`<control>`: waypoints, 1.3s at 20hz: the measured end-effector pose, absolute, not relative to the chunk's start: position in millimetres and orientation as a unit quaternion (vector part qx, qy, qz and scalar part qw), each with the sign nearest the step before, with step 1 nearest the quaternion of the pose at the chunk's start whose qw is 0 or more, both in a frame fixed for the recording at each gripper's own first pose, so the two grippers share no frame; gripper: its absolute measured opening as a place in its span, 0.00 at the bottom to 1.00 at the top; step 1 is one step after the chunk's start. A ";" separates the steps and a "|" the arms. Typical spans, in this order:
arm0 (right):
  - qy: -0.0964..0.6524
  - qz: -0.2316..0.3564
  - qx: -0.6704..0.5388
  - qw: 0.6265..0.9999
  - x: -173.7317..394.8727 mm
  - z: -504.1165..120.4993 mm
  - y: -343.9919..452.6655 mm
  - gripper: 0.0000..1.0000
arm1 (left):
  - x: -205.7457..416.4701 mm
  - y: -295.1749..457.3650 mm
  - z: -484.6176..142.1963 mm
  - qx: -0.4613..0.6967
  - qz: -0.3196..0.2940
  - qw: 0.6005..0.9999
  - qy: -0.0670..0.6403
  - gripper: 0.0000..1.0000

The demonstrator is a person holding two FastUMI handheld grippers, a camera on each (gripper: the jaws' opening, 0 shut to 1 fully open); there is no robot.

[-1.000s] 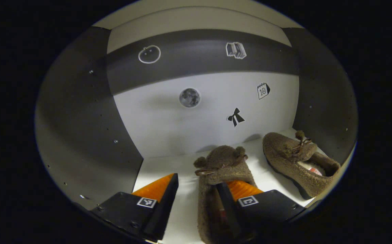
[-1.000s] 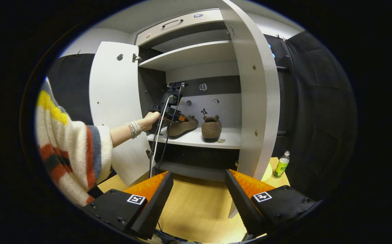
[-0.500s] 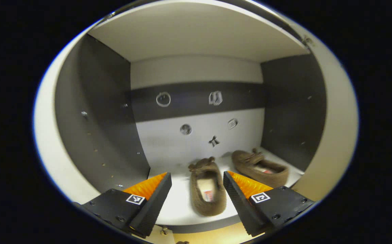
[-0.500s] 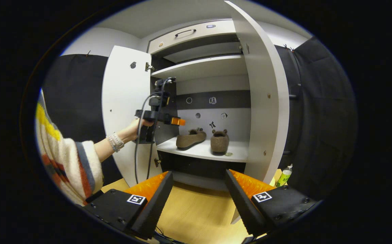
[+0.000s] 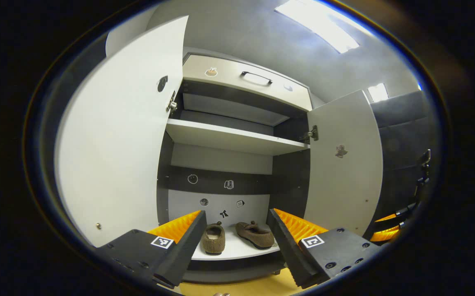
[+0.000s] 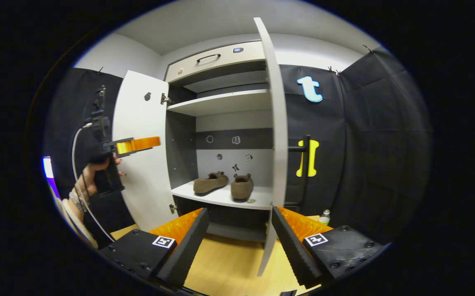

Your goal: Grab one shoe with the right hand and put it into the shoe cabinet, grab the other shoe with the left hand and put it into the shoe cabinet; then close the right door with the right hand and the left door with the left hand.

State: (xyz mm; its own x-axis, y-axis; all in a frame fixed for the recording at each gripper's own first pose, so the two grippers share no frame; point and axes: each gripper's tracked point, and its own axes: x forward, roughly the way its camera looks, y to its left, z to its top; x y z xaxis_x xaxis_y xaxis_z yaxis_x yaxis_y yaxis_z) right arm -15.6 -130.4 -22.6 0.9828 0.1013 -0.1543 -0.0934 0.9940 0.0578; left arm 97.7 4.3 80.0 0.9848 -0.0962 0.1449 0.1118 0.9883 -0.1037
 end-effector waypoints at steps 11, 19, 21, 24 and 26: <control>0.042 0.022 0.025 0.999 29.2 -7.6 -222.5 0.98 | -7.3 4.8 97.1 -0.067 -0.025 0.994 -0.076 0.95; 0.051 0.102 0.054 0.992 45.2 -10.7 -186.9 0.96 | -42.0 38.0 80.8 -0.041 0.069 0.996 -0.038 0.95; 0.053 0.112 0.063 0.990 48.5 -12.9 -171.8 0.96 | -45.8 45.1 79.4 -0.047 0.073 0.996 -0.035 0.95; 0.050 0.114 0.049 0.991 59.0 -12.9 -150.4 0.98 | -55.9 58.2 79.4 -0.042 0.077 0.996 -0.030 0.95; 0.048 0.115 0.049 0.991 65.6 -11.8 -139.0 0.98 | -62.4 67.6 76.2 -0.034 0.082 0.996 -0.023 0.95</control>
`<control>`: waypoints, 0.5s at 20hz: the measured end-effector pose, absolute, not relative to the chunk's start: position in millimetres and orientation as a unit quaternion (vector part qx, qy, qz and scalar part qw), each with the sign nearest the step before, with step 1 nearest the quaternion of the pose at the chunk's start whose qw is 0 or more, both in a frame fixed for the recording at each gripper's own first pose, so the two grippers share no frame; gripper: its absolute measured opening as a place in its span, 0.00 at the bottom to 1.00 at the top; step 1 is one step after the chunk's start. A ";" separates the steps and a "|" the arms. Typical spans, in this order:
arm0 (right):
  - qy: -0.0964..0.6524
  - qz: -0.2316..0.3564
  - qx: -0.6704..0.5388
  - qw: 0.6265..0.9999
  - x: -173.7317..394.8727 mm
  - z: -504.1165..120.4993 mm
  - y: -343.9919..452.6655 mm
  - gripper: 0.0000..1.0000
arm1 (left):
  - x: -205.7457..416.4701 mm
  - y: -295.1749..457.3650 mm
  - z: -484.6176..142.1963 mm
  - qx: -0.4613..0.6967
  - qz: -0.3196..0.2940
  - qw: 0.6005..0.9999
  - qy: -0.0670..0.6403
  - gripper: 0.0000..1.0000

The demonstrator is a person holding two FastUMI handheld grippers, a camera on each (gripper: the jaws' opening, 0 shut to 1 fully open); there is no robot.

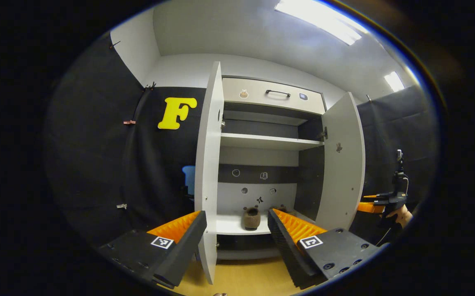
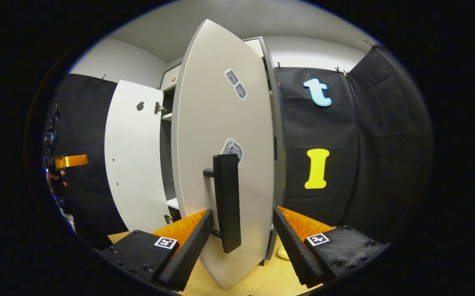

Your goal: Grab one shoe with the right hand and put it into the shoe cabinet, grab the other shoe with the left hand and put it into the shoe cabinet; then close the right door with the right hand and the left door with the left hand.

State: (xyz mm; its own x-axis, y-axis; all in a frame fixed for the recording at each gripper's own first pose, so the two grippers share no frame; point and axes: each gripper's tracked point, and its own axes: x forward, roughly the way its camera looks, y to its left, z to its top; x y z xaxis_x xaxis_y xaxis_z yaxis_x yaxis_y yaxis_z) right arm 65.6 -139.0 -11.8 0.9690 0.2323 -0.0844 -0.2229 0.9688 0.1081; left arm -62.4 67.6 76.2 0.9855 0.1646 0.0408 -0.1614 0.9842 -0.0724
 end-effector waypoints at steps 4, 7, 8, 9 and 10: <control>0.051 0.121 0.071 0.989 82.6 -15.0 -112.2 0.98 | -68.2 90.4 68.3 -0.030 0.084 0.996 -0.009 0.95; 0.046 0.122 0.066 0.989 100.6 -15.8 -87.7 0.98 | -70.4 110.5 62.1 -0.033 0.085 0.996 -0.003 0.95; 0.046 0.123 0.064 0.989 108.0 -17.4 -77.7 0.98 | -68.9 119.7 57.1 -0.035 0.086 0.996 0.001 0.95; 0.046 0.125 0.062 0.989 115.7 -18.4 -67.0 0.98 | -69.7 129.1 53.9 -0.038 0.088 0.995 0.004 0.95; 0.044 0.126 0.058 0.989 124.1 -19.0 -56.2 0.98 | -69.9 138.9 49.2 -0.041 0.091 0.995 0.008 0.95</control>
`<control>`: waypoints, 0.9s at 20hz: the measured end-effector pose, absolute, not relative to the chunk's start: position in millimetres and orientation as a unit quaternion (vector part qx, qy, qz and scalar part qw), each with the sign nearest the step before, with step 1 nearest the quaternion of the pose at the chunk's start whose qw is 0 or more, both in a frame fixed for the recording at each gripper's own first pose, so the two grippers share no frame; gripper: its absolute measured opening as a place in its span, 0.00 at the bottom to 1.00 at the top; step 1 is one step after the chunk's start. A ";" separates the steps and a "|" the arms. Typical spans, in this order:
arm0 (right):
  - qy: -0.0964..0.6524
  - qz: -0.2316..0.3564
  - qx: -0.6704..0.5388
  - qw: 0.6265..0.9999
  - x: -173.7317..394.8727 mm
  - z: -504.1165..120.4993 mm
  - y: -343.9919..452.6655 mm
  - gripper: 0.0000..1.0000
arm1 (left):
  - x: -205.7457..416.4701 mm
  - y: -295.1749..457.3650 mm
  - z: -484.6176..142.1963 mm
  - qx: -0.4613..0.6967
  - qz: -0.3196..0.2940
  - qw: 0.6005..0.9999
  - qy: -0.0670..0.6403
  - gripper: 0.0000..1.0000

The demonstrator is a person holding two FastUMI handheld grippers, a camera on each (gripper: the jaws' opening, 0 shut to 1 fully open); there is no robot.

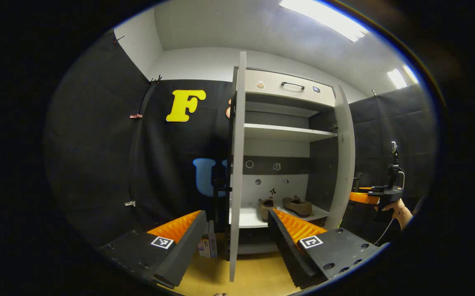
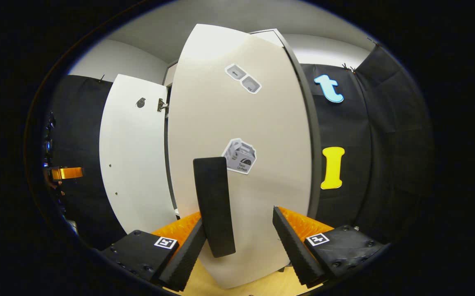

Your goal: Grab one shoe with the right hand and put it into the shoe cabinet, grab the other shoe with the left hand and put it into the shoe cabinet; then close the right door with the right hand and the left door with the left hand.

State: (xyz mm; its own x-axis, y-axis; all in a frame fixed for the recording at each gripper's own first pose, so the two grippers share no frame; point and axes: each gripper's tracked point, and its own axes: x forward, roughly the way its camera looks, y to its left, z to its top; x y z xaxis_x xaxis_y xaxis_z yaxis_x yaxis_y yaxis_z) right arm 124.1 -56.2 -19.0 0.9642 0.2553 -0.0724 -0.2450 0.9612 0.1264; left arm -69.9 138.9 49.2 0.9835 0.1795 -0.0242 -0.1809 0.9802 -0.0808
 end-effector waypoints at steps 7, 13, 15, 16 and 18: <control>0.029 0.086 0.034 0.995 177.6 -24.5 -17.1 0.99 | -55.8 192.4 29.0 -0.069 0.082 0.994 0.023 0.95; 0.026 0.048 0.046 0.997 208.4 -29.5 -4.1 0.97 | -14.6 203.3 22.8 -0.059 0.035 0.997 0.028 0.95; 0.028 0.039 0.046 0.998 216.6 -30.8 -1.9 0.97 | -18.1 204.1 20.8 -0.043 0.026 0.998 0.030 0.95; 0.029 0.035 0.045 0.998 217.6 -31.8 -1.2 0.97 | -15.8 205.5 20.0 -0.036 0.022 0.999 0.033 0.95; 0.031 0.027 0.044 0.998 216.5 -32.0 -2.1 0.97 | -0.4 201.0 20.8 -0.037 -0.001 0.999 0.035 0.95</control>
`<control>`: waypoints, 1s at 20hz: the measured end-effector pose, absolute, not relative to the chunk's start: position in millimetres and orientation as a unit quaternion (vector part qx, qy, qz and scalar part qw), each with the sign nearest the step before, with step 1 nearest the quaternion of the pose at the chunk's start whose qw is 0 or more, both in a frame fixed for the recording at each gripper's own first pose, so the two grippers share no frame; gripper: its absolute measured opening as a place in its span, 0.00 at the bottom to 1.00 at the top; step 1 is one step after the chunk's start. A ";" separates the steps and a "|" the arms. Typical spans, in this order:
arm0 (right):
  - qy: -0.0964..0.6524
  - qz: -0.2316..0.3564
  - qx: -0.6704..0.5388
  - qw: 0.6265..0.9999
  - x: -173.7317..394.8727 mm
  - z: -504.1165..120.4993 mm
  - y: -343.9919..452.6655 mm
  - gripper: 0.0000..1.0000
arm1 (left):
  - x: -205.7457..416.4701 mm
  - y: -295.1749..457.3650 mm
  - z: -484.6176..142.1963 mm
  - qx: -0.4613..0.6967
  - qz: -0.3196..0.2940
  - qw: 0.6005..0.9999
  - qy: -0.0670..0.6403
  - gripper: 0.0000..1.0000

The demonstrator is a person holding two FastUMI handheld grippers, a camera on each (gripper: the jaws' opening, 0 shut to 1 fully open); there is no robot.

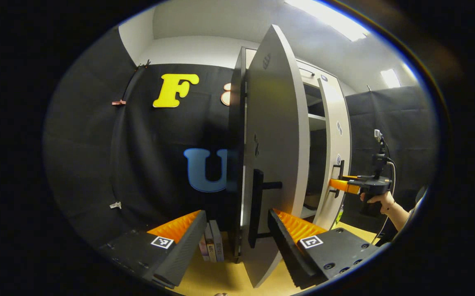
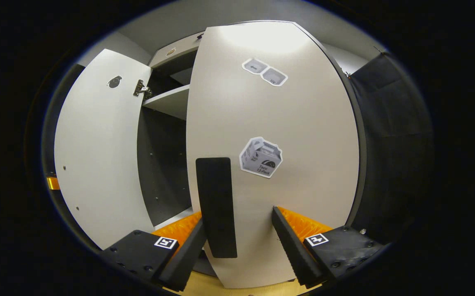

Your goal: Grab one shoe with the right hand and put it into the shoe cabinet, grab the other shoe with the left hand and put it into the shoe cabinet; then close the right door with the right hand and the left door with the left hand.

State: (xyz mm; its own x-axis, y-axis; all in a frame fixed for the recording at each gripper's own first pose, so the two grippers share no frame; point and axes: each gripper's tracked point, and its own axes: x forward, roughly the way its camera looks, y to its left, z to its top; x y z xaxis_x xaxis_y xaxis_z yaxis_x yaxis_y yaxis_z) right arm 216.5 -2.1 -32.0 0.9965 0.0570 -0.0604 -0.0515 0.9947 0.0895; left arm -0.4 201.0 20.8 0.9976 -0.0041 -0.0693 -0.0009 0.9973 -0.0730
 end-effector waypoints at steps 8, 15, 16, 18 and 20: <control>0.009 0.024 0.052 0.998 168.1 -4.9 -5.2 0.98 | 20.4 184.5 24.6 -0.031 -0.049 0.998 0.034 0.94; 0.009 -0.019 0.055 0.998 125.1 -0.8 -53.3 0.98 | 53.5 135.8 26.3 -0.035 -0.090 0.995 0.026 0.94; 0.011 -0.027 0.056 0.998 120.1 -1.6 -63.0 0.98 | 59.0 127.4 23.1 -0.040 -0.095 0.994 0.027 0.94; 0.012 -0.040 0.058 0.997 110.6 -0.9 -79.7 0.98 | 68.5 113.6 23.7 -0.048 -0.105 0.993 0.024 0.94; 0.011 -0.048 0.061 0.997 104.7 0.7 -92.8 0.98 | 79.1 99.8 23.9 -0.046 -0.108 0.993 0.022 0.94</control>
